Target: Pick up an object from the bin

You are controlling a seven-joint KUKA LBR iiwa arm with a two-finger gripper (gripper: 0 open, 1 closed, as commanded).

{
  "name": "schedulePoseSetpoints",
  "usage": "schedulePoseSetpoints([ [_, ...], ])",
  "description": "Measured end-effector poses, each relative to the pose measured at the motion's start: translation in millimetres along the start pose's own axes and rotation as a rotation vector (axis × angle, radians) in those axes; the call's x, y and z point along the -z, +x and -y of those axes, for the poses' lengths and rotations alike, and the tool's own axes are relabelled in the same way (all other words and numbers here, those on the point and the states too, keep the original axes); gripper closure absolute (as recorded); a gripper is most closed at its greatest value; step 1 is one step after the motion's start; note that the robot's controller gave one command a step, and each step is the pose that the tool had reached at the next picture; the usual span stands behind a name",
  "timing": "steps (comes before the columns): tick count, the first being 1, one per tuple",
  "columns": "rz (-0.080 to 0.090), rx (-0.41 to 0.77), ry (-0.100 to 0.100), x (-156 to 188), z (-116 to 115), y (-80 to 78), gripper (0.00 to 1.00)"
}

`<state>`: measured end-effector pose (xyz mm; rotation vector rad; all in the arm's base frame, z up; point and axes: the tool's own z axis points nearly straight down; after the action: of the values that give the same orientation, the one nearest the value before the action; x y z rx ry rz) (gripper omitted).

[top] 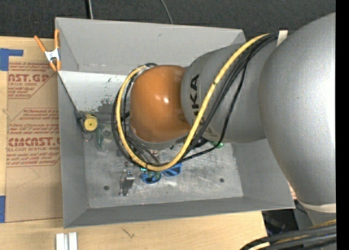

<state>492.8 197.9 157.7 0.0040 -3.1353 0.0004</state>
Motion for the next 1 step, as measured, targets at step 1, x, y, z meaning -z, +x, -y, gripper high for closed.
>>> schedulePoseSetpoints([
  [1, 0.013, 0.097, -0.005, -86.9, 84.9, -44.0, 0.0],
])
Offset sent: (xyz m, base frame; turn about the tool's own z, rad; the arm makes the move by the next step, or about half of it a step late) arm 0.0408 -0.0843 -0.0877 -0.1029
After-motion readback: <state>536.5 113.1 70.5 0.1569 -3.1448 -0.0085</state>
